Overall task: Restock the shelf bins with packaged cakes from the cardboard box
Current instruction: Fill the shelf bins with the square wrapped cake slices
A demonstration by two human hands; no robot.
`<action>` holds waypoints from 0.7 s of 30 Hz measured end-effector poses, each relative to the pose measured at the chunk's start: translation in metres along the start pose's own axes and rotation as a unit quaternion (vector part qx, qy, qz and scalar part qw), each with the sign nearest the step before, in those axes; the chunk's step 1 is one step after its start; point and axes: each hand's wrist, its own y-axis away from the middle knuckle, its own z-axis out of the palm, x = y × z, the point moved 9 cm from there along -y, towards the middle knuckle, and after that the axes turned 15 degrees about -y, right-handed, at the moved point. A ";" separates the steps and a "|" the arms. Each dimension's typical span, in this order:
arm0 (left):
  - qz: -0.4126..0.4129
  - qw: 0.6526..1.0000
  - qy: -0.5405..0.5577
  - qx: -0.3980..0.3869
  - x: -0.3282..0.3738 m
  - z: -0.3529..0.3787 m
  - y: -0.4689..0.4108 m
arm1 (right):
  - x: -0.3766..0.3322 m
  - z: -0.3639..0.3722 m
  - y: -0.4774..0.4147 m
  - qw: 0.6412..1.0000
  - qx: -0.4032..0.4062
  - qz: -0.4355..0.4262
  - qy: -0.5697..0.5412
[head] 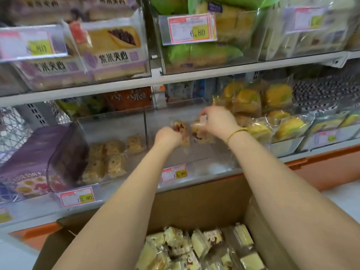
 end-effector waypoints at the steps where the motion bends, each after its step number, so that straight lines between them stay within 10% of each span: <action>1: 0.005 0.998 -0.052 -0.018 0.005 0.011 -0.006 | 0.002 0.017 -0.013 0.999 -0.032 0.009 0.029; 9: 0.046 0.946 -0.289 -0.137 0.008 0.064 -0.031 | 0.039 0.103 -0.061 0.958 -0.256 0.056 0.118; 21: 0.214 0.878 -0.405 -0.141 0.013 0.066 -0.050 | 0.039 0.111 -0.048 0.920 -0.350 0.065 0.163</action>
